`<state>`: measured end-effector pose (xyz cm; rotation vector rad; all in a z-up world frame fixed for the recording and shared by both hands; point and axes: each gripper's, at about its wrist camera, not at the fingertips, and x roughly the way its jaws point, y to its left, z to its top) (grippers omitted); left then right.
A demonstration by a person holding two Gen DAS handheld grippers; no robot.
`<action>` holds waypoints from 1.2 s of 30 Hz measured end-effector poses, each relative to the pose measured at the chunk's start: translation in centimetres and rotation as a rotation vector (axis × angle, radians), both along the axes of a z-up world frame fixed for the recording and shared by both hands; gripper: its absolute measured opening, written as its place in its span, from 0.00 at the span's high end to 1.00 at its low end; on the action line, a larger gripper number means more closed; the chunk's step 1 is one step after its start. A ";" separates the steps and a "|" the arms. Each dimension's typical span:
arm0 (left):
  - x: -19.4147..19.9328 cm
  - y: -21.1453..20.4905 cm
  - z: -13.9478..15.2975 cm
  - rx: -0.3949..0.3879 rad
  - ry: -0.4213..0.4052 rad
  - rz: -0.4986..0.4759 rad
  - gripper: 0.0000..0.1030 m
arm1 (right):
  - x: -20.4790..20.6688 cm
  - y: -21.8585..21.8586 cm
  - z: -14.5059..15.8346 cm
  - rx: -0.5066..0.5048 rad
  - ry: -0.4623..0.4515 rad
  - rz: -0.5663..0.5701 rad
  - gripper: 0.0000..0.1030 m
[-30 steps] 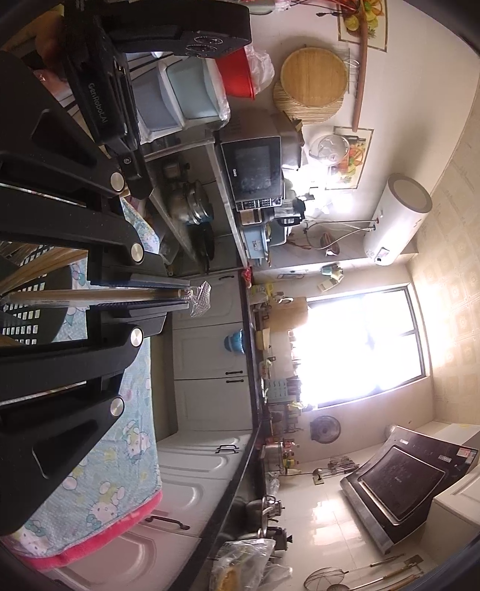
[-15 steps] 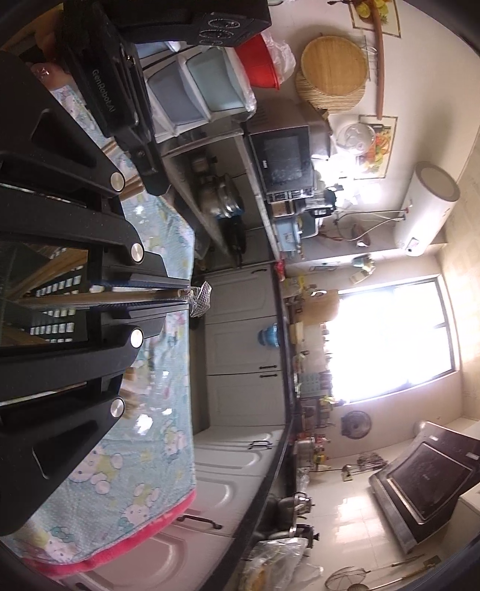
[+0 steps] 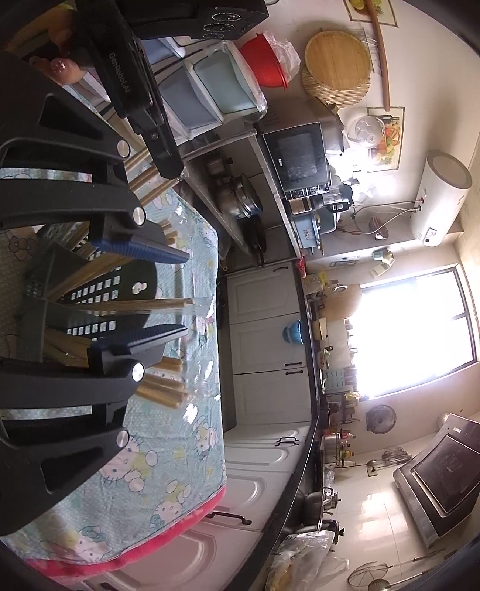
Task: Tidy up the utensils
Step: 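Open both tools to release the chopsticks upright in the caddy, then withdraw both open tools back from the caddy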
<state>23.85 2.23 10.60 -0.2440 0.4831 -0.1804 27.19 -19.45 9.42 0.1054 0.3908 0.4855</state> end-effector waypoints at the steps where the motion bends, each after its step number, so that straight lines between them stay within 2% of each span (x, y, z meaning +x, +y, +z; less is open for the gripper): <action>1: -0.2 0.0 0.0 -0.001 0.001 -0.002 0.78 | -0.2 -0.1 0.0 -0.002 0.001 -0.001 0.65; 4: -0.8 0.1 -0.1 0.002 0.003 -0.002 0.70 | -0.7 -0.2 0.1 -0.007 0.007 -0.002 0.62; 6: -1.3 0.1 0.0 0.012 0.003 0.007 0.59 | -1.0 -0.4 0.1 -0.010 0.011 0.001 0.60; 8: -1.9 0.0 0.0 0.025 -0.008 0.009 0.55 | -1.4 -0.5 0.0 -0.017 0.015 0.002 0.59; 11: -2.8 0.0 -0.1 0.031 -0.012 0.012 0.40 | -2.2 -0.6 -0.1 -0.025 0.015 0.004 0.56; 13: -3.5 -0.1 -0.3 0.038 -0.014 0.016 0.35 | -2.8 -0.7 -0.2 -0.028 0.015 0.004 0.54; 15: -3.9 -0.1 -0.4 0.037 -0.014 0.018 0.26 | -3.3 -0.9 -0.4 -0.029 0.018 0.007 0.51; 21: -5.3 0.2 -0.8 0.040 -0.015 0.030 0.12 | -4.8 -1.6 -0.8 -0.037 0.015 0.000 0.41; 27: -6.6 -0.1 -1.2 0.049 -0.008 0.029 0.10 | -6.7 -2.3 -1.5 -0.039 0.012 -0.008 0.25; 36: -8.6 -0.8 -2.3 0.071 0.000 0.026 0.10 | -9.6 -3.7 -2.5 -0.046 0.015 -0.015 0.13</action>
